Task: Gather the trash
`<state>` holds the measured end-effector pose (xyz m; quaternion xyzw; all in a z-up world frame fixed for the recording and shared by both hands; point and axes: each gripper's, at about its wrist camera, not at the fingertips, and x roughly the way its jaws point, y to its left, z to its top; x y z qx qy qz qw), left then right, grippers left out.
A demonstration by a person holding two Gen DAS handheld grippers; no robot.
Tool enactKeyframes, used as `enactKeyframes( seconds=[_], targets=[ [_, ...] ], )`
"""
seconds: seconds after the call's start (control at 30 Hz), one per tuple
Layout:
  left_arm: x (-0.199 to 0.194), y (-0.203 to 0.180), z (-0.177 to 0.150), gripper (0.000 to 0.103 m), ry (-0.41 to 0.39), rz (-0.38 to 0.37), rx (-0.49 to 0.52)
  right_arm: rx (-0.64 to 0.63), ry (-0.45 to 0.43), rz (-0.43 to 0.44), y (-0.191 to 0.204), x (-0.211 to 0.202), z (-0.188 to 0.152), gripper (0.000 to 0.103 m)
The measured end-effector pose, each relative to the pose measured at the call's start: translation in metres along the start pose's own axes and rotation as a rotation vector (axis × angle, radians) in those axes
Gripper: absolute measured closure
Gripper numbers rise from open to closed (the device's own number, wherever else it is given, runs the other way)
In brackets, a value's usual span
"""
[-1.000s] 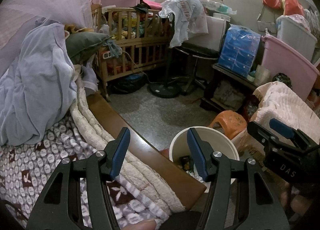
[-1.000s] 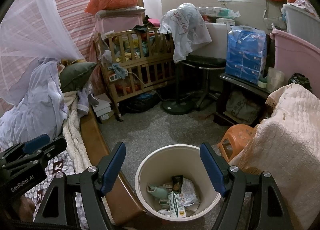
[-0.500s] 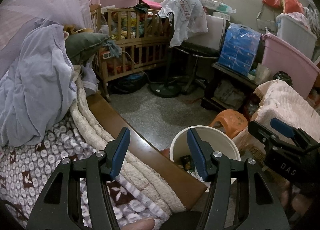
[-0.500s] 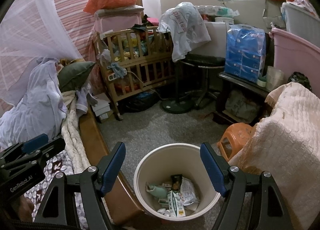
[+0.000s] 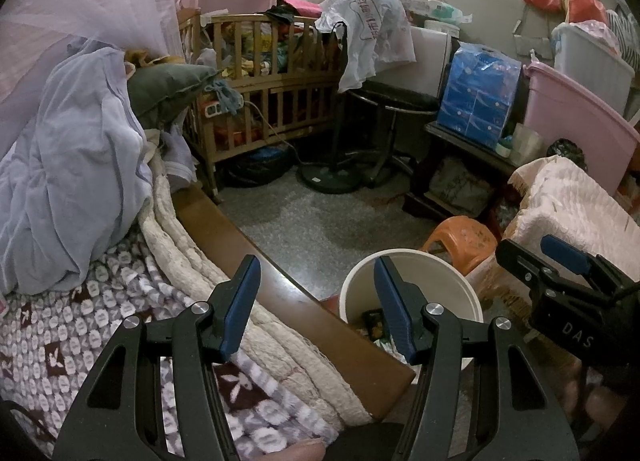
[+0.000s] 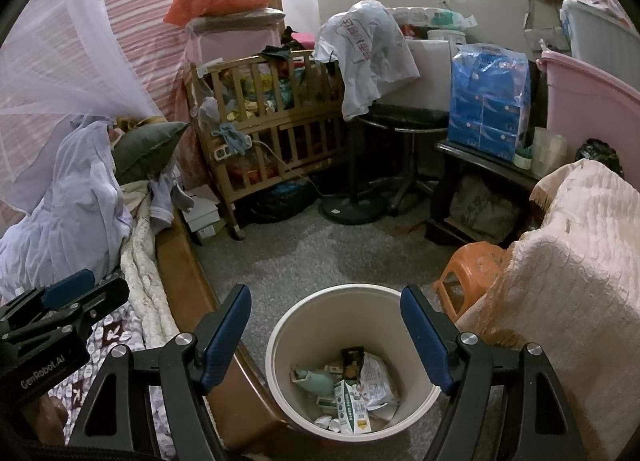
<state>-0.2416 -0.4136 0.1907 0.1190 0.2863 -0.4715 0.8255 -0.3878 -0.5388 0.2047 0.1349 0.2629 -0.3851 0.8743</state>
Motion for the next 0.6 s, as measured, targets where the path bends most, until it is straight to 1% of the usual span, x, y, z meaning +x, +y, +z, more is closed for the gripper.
enactKeyframes(
  seconds=[0.27,0.43,0.53,0.6],
  targets=[
    [0.005,0.002,-0.004,0.045,0.011,-0.001,-0.008,0.0,0.011,-0.001,-0.006,0.004,-0.007,0.028],
    [0.003,0.004,-0.005,0.045,0.0,-0.009,0.002,-0.008,0.019,-0.002,-0.005,0.006,-0.009,0.028],
    [0.002,0.011,-0.006,0.045,-0.021,0.015,-0.004,-0.02,0.025,-0.002,0.002,0.007,-0.008,0.028],
    [0.002,0.017,-0.008,0.045,-0.014,0.023,-0.013,-0.029,0.029,0.0,0.007,0.009,-0.006,0.028]
  ],
)
